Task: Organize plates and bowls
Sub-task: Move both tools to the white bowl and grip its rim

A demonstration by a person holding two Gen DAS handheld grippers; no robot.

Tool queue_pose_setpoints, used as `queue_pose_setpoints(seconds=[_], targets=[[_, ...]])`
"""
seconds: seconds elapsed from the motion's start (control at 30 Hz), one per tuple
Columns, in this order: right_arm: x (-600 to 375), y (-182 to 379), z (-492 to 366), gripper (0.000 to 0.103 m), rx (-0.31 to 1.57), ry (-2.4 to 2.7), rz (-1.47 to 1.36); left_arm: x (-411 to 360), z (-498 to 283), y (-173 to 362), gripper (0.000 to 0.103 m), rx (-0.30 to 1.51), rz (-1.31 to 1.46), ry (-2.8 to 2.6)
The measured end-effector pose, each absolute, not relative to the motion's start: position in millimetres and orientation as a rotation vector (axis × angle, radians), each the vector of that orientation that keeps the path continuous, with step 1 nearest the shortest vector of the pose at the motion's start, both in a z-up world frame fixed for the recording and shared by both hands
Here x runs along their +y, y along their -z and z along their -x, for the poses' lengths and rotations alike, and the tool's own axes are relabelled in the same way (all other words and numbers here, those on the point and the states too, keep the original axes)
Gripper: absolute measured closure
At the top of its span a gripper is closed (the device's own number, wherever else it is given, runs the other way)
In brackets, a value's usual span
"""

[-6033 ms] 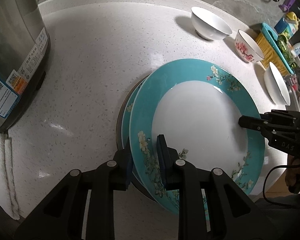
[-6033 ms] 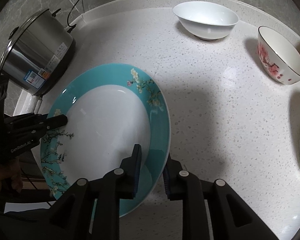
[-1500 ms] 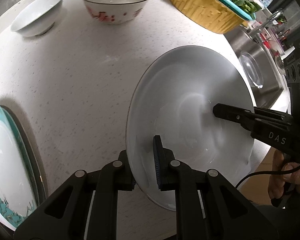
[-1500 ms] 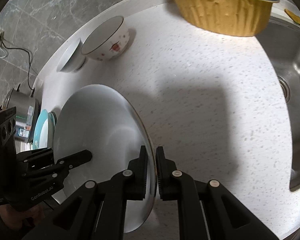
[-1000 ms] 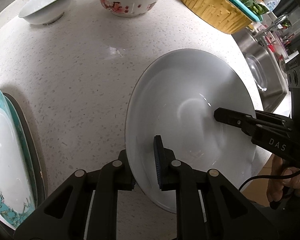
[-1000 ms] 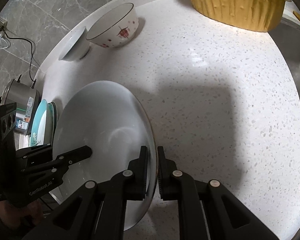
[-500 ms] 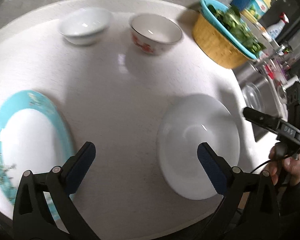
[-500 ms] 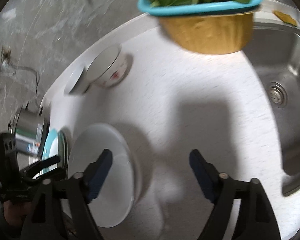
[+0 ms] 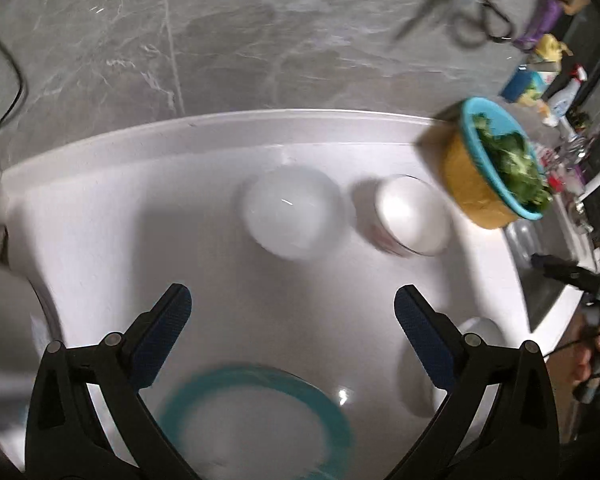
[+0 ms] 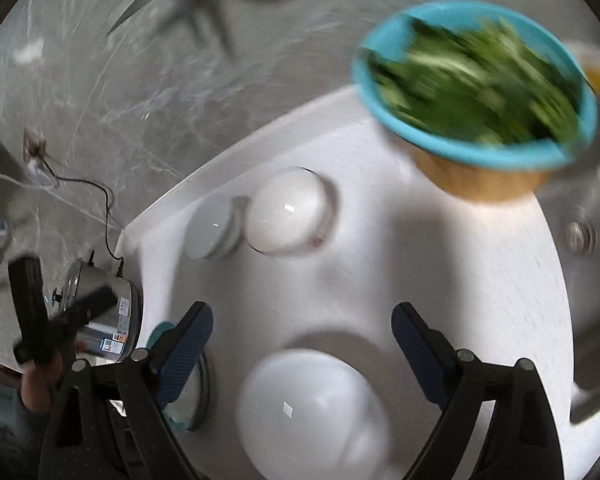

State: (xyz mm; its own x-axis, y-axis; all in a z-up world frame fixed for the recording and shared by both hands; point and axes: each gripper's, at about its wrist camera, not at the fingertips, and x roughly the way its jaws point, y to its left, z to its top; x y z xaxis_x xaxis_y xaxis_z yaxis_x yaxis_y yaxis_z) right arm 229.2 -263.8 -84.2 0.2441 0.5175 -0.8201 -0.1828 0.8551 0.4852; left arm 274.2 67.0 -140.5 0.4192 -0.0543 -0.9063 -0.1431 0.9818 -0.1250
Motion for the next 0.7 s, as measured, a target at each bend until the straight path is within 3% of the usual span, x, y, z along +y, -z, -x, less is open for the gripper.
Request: queue_pose_setpoints(seconds=[0.17,0.3,0.7], targets=[[-178.9,85.0,-266.8,0.027,1.314,-0.541,-0.285,117.7,-337.9,169.5,0.0,1.251,0.179,0.025],[-128.6,116.8,-286.2,0.041,1.418,-0.52,-0.29,135.4,-371.9,209.9,0.001,1.35,0.132,0.086],[-73.8,185.7,-310.3,0.042,1.574,-0.332,-0.29,156.5,-424.7,257.6,0.005,1.397,0.087,0.226]])
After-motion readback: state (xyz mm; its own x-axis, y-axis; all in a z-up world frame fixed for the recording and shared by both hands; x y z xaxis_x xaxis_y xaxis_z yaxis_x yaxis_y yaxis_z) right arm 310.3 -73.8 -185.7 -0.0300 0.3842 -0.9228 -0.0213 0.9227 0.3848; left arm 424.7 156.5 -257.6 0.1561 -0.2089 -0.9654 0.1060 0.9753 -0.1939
